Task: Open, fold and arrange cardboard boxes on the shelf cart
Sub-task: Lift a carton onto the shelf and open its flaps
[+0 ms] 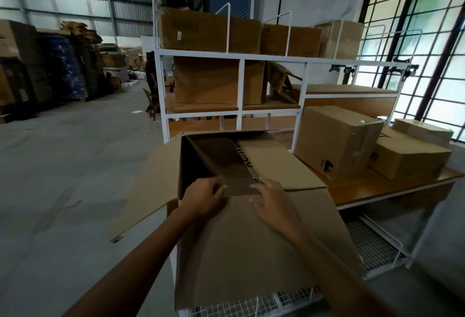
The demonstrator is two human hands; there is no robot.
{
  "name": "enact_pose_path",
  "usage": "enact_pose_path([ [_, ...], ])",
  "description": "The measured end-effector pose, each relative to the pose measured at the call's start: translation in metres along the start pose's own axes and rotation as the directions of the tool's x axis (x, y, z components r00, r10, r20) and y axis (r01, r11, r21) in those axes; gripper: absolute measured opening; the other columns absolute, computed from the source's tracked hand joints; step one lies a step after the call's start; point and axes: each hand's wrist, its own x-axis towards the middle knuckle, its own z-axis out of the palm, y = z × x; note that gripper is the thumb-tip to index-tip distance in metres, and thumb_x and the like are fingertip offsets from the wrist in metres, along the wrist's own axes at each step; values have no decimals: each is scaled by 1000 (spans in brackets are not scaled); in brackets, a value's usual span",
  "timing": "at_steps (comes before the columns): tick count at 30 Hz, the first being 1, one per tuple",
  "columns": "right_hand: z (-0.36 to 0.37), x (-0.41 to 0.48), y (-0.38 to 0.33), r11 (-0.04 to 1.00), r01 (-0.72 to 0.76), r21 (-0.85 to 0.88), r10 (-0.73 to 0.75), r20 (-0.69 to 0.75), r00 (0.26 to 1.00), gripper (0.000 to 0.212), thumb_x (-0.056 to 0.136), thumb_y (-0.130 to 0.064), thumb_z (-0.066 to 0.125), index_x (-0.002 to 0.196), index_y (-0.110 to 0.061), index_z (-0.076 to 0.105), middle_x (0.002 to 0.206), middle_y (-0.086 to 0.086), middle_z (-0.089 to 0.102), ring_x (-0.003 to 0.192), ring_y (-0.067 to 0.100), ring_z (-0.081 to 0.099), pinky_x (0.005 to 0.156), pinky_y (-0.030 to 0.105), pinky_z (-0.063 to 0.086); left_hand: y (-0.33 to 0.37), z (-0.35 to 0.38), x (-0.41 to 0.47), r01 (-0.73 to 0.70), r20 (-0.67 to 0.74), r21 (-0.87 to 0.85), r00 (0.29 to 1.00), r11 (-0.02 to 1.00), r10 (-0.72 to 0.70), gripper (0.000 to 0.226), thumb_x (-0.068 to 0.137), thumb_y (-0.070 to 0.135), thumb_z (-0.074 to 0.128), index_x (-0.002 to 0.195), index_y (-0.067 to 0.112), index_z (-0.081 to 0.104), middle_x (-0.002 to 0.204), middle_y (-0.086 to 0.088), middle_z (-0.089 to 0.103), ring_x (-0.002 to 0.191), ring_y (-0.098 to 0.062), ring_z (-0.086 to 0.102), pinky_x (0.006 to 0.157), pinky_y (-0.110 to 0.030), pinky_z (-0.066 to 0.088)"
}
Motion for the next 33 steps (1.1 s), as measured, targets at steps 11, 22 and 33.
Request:
enact_pose_path([
  [11, 24, 102, 21, 992, -115, 47, 114, 11, 993, 35, 93, -44, 56, 123, -26, 61, 117, -5, 61, 106, 13, 57, 89, 35, 48, -55, 4, 89, -113, 37, 26, 993, 993, 112, 23, 94, 37, 56, 108, 21, 66, 108, 2, 63, 100, -13, 58, 85, -32, 52],
  [22, 49, 262, 95, 998, -68, -6, 68, 77, 995, 43, 93, -33, 59, 134, -20, 54, 132, 3, 56, 118, 17, 53, 99, 35, 46, -124, 33, 224, 106, -9, 200, 994, 974, -107, 69, 88, 40, 62, 149, 23, 34, 156, -9, 28, 146, -36, 17, 118, -49, 24],
  [33, 95, 432, 155, 992, 2, -128, 0, 21, 1000, 68, 92, -32, 59, 152, -28, 28, 162, 8, 19, 144, 27, 28, 113, 43, 34, -194, 52, 349, 292, -106, 274, 956, 916, -273, 75, 89, 38, 60, 153, 22, 25, 153, -13, 29, 140, -36, 27, 112, -51, 36],
])
